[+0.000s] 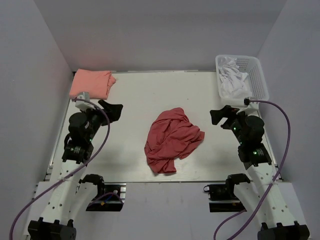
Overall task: Fold and stack the t-shirts
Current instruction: Flatten out the tshirt
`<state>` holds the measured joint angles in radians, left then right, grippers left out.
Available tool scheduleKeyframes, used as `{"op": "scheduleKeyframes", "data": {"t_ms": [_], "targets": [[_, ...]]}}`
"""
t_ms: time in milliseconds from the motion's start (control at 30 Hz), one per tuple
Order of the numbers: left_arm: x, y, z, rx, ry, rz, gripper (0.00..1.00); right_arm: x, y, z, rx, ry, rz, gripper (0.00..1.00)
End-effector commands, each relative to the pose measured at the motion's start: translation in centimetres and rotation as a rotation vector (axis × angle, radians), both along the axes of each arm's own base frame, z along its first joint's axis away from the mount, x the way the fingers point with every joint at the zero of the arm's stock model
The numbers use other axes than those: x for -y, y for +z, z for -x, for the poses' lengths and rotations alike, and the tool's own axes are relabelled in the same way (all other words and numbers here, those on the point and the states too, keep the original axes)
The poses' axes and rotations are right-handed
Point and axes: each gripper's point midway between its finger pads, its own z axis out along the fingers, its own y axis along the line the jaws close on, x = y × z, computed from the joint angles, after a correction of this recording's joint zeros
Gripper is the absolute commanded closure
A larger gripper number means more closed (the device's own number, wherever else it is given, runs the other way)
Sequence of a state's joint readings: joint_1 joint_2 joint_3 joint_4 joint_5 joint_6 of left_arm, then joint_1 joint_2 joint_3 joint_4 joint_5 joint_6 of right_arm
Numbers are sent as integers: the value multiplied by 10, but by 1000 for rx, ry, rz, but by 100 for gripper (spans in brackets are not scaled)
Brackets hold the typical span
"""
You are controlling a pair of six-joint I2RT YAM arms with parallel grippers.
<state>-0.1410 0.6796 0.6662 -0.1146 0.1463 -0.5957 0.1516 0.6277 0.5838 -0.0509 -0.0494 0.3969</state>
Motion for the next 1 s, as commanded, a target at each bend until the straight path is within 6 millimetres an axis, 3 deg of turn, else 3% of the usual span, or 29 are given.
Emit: {"op": "scheduleKeyframes", "data": {"t_ms": [0,33,133,233,467,533,700,767,900,967], "targets": [[8,-16,-2,-124,-45,-19,0,-5,-2,1,-66,30,11,10],[10,-40,-5,-233,-54,-30,0,-4,-4,1,-81,24,9,10],[23,-62,-5,-337,-134,-56,0,-2,-19,-3,-140,4,19,10],[44,-61,-4,-316,-261,-30,0,-2,-31,-4,-197,9,36,10],[51,-121,11,-439,-310,7,0,-6,-50,-3,-315,65,104,10],[67,-136,24,-473,-416,38,0,-9,-65,-3,-375,85,108,10],[78,-149,27,-508,-469,55,0,-15,-108,2,-531,101,91,10],[89,-152,33,-508,-533,63,0,-13,-128,12,-619,80,67,10],[106,-164,27,-535,-551,39,2,-5,-160,27,-708,28,64,10],[114,-184,26,-598,-559,-19,6,-5,-166,28,-720,23,56,10]]}}
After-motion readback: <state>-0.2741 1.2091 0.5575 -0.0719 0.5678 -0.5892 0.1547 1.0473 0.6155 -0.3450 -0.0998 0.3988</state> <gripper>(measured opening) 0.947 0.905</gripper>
